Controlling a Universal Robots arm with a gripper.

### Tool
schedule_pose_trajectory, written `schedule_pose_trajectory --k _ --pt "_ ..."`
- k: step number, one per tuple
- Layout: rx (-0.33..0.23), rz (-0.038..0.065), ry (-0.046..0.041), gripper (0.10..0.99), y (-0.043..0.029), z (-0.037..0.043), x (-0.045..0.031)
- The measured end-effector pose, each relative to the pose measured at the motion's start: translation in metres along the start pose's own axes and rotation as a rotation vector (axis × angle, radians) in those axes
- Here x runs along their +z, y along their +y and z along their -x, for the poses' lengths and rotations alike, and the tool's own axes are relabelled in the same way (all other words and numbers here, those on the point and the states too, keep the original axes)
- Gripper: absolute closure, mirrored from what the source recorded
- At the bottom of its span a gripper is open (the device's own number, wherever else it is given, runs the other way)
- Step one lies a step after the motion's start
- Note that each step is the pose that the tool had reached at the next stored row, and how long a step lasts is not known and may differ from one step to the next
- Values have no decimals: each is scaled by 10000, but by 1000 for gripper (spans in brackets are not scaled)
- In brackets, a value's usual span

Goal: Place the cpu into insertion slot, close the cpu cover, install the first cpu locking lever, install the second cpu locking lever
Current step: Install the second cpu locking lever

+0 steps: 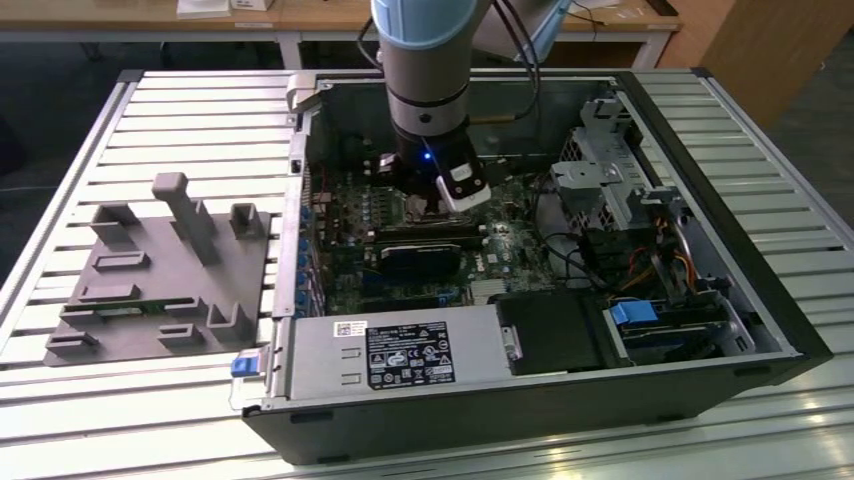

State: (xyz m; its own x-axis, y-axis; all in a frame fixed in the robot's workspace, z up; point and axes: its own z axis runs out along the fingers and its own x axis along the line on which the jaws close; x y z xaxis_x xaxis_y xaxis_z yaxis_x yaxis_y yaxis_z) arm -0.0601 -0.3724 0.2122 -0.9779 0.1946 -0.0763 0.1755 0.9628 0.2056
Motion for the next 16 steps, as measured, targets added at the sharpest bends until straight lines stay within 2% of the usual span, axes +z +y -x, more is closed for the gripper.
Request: schedule_pose_trajectory --k 8,11,16 --pt "-4 -41 -7 980 128 16 36" --pt "-11 -99 -17 980 146 16 40" --pt "-12 -106 -18 980 147 16 40"
